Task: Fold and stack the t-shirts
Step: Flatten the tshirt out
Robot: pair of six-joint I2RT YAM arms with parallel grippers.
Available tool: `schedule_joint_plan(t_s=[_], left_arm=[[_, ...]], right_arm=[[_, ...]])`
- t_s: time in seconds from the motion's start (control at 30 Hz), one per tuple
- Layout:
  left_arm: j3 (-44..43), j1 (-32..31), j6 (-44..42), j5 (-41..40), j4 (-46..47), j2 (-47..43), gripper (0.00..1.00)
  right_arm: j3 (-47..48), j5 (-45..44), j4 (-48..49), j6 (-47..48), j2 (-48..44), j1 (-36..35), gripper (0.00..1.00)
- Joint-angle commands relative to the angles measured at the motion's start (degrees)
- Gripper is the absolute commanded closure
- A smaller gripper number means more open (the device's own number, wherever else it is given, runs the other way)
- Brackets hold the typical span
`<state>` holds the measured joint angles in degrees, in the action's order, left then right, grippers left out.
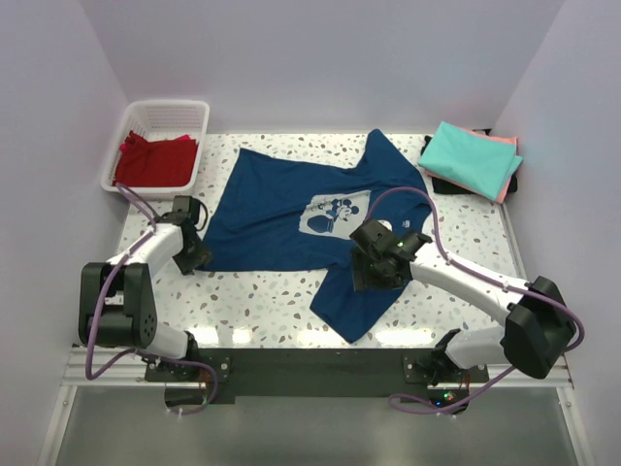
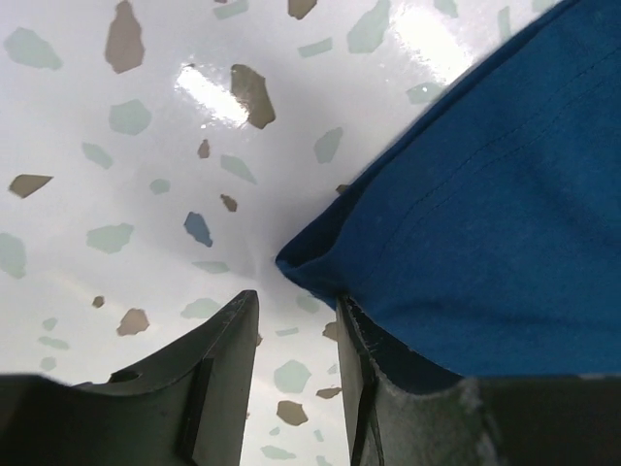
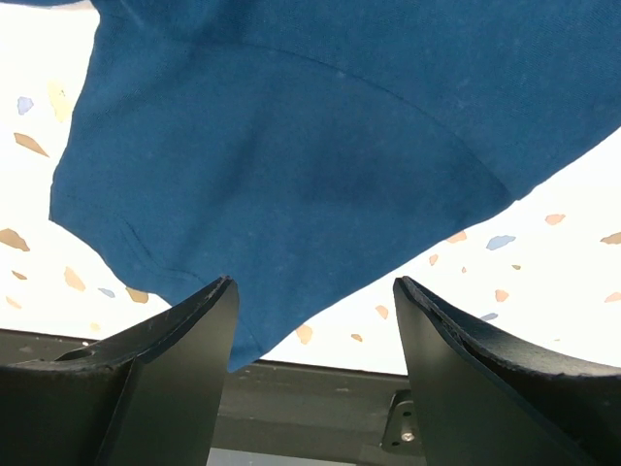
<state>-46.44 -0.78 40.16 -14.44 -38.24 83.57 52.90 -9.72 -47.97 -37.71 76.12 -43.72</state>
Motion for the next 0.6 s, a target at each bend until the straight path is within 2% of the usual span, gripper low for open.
schedule_joint_plan(t_s=[0.0,0.3,0.4,0.5,0.53,0.57], left_arm=[[0.7,0.8,-0.7,3.3,6.0,1.3,0.58],[1.5,0.8,-1.2,3.1,7.7,4.2,0.60],[1.2,0.7,-1.3,2.7,7.7,4.8,0.69],[0.2,0.8,-1.5,2.3,7.0,4.9,0.85],[-0.1,0.8,-1.8,2.0,6.2,4.8,0.97],[-0.4,0.8,-1.8,2.0,5.7,4.4,1.00]], right_arm=[[0.4,-2.5,0.2,-1.7,0.3,-0.5,0.31],[-0.3,-2.8,-0.5,-2.2,0.7,-0.7,0.31],[-1.0,-2.6,-1.3,-2.4,0.2,-0.9,0.31],[-2.1,-1.8,-1.9,-2.9,-1.0,-1.4,0.31],[-2.7,-1.5,-2.0,-3.1,-1.2,-1.5,0.31],[-3.1,-1.4,-2.3,-3.6,-1.7,-1.7,0.31]])
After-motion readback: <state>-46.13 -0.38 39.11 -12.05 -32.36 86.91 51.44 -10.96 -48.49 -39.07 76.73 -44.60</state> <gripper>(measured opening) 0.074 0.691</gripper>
